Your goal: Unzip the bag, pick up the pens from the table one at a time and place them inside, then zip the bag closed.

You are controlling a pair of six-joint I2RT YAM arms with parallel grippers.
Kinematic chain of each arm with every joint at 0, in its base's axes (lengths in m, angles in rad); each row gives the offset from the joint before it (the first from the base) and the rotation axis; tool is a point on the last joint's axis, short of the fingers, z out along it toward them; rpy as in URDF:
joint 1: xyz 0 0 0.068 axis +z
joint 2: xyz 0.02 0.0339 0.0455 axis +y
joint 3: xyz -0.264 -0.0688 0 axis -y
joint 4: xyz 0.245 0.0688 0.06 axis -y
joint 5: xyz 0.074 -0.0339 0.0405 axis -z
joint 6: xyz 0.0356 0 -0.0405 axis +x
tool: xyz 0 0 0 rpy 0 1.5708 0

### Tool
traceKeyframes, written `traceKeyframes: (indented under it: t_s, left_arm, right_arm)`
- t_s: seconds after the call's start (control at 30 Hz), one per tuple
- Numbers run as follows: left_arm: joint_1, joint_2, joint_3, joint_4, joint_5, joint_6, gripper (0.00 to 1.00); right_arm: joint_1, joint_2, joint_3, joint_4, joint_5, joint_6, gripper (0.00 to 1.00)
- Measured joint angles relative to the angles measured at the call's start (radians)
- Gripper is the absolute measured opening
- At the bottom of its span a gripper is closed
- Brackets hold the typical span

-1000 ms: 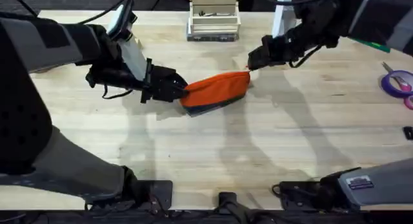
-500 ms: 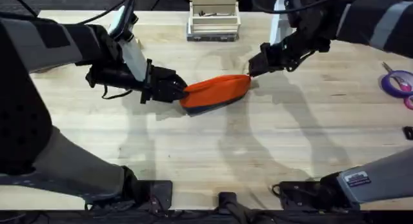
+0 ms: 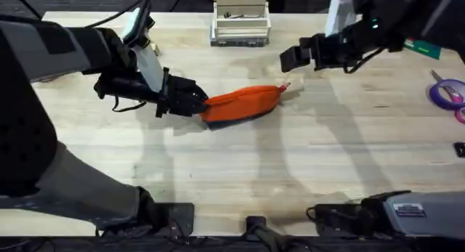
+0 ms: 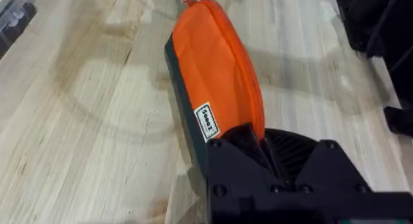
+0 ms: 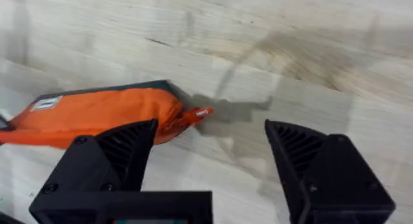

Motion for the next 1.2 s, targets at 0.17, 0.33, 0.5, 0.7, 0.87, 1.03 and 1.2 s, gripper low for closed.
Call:
traceKeyframes:
  t_s: [0.17,0.33,0.5,0.7,0.87,1.03,1.2]
  left_arm:
    - [0.000,0.000,0.000,0.000,0.000,0.000,0.042]
    - [0.000,0.000,0.000,0.000,0.000,0.000,0.042]
    - [0.000,0.000,0.000,0.000,-0.001,0.000,0.042]
    - [0.000,0.000,0.000,-0.008,0.011,0.001,0.731]
    - [0.000,0.000,0.000,-0.010,0.020,0.000,0.992]
    - [0.000,0.000,0.000,-0.012,0.025,0.000,0.992]
    - [0.005,0.000,0.000,-0.048,0.026,0.000,0.995]
  right_arm:
    - [0.000,-0.088,0.000,-0.024,0.004,0.000,0.997]
    - [0.000,-0.156,0.000,-0.044,0.004,-0.008,0.998]
    - [0.000,-0.195,0.001,-0.044,0.007,-0.014,0.998]
    - [0.000,-0.200,0.002,-0.050,0.007,-0.015,0.998]
    - [0.000,-0.200,0.002,-0.051,0.007,-0.015,0.998]
    - [0.000,-0.200,0.002,-0.051,0.007,-0.015,0.998]
    - [0.000,-0.208,0.002,-0.070,0.007,-0.043,0.998]
